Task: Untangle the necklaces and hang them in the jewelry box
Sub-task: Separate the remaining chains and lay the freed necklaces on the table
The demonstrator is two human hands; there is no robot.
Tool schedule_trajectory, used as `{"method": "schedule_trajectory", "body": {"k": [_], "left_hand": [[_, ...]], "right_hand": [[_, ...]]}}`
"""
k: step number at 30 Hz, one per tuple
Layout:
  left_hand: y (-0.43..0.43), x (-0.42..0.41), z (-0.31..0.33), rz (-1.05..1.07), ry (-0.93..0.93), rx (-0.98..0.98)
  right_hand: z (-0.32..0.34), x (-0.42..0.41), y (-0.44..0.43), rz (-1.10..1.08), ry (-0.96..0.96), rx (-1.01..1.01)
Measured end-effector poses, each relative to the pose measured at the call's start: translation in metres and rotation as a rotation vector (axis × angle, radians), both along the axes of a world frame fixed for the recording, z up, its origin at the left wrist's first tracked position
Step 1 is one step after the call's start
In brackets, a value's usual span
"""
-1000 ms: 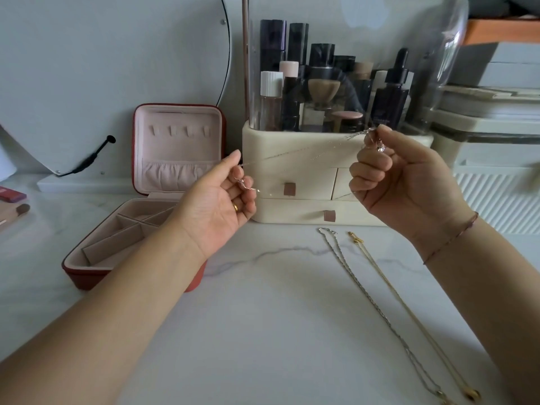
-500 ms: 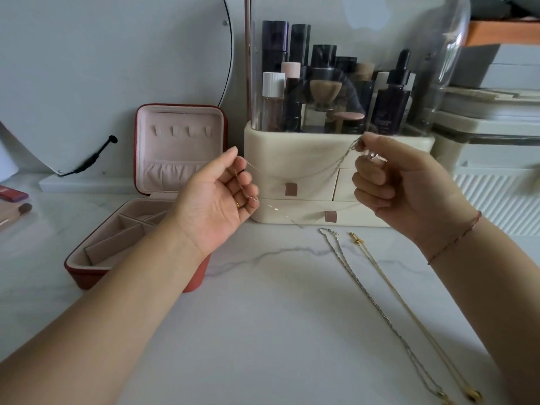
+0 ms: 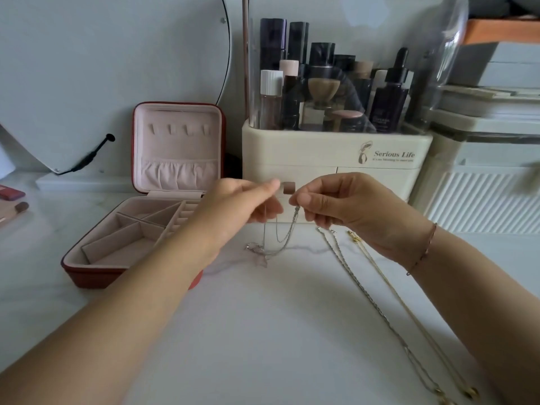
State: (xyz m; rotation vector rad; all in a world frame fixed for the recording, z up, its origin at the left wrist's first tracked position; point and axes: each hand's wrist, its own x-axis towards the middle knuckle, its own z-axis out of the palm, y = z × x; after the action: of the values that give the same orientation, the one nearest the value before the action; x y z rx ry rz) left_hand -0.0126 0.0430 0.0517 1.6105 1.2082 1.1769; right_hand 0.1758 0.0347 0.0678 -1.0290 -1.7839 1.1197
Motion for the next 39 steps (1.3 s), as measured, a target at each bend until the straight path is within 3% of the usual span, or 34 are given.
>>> {"method": "schedule_trajectory", "body": {"k": [2,4,7,11,19,27,39], "left_hand": [[-0.003,0.002,-0.003,0.115,0.259,0.089],[-0.003,0.003,-0.005,0.167,0.325,0.104],[0.0,0.007,-0.006,0.011,0.068,-0.001],[-0.003,0.01,-0.007,-0.14,-0.014,-0.051],[-0.002,0.012,-0.012,-0.062,0.089,0.045],[-0.004,0.015,-0.008,-0.199,-0.11,0.046],[-0.004,0.014,-0.008,-0.219,-0.122,0.044]], "right_hand": [[0.002,-0.001,-0.001,-0.018,0.028,0.041],[0.003,-0.001,-0.001,-0.005,0.032,0.08],[0.001,0.001,0.001,0.007,0.008,0.126],[0.001,0.0,0.001,-0.017,0.006,0.171],[0.002,0.0,-0.002,-0.073,0.05,0.199],[0.002,-0.002,-0.002,-0.076,0.041,0.198],[0.002,-0.004,-0.001,-0.042,0.053,0.183]]}}
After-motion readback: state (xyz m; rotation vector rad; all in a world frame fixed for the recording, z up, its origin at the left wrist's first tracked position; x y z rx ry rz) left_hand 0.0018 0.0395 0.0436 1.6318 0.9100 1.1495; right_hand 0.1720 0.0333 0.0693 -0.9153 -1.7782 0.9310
